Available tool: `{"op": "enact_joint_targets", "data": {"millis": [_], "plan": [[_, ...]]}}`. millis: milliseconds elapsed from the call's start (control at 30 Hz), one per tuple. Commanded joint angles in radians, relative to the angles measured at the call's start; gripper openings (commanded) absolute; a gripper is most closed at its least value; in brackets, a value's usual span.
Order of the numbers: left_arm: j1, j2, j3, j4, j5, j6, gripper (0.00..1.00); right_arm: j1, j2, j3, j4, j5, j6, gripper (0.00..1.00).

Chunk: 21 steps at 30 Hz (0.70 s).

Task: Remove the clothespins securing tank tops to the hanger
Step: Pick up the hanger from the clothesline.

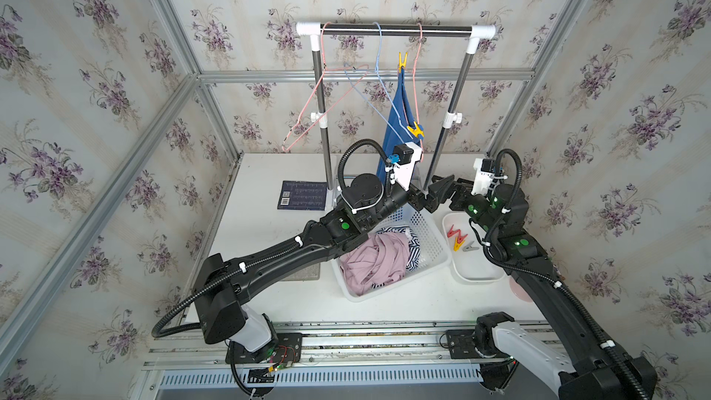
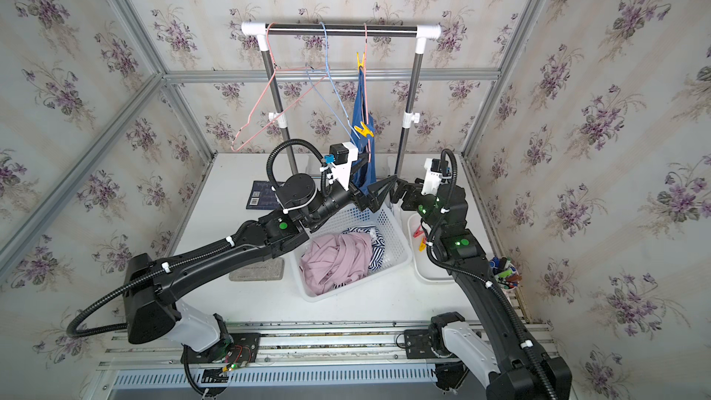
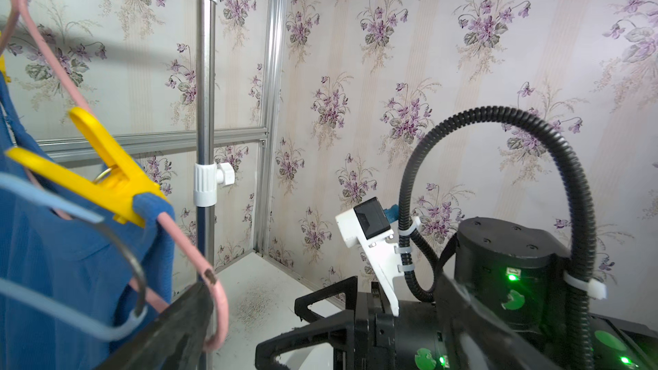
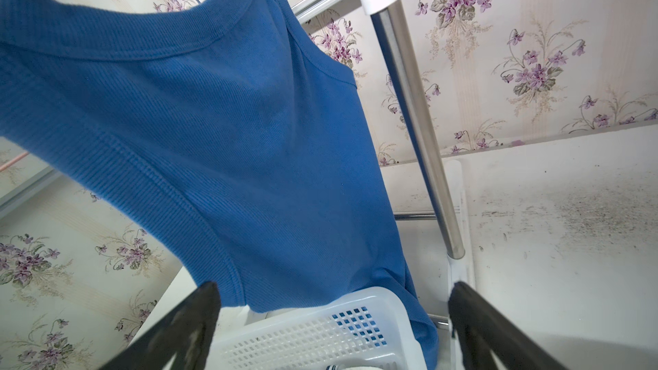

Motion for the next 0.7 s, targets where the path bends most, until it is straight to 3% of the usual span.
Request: {"op": "enact_joint_targets", "data": {"millis": [0, 300, 667], "plan": [[-0.009, 0.030, 0.032, 0.001, -0.075, 0.031, 0.99, 0.001, -0.014, 0.005, 0.010, 0.018, -0.013, 1.00], [-0.062, 0.132, 0.141, -0.008, -0.372, 0.136, 0.99, 0.000, -0.025, 0.012, -0.012, 0.042, -0.037, 1.00], [-0.108, 0.227, 0.353, -0.183, -0.709, 0.267, 0.99, 0.000, 0.003, 0.028, -0.006, 0.029, -0.037, 1.00]]}}
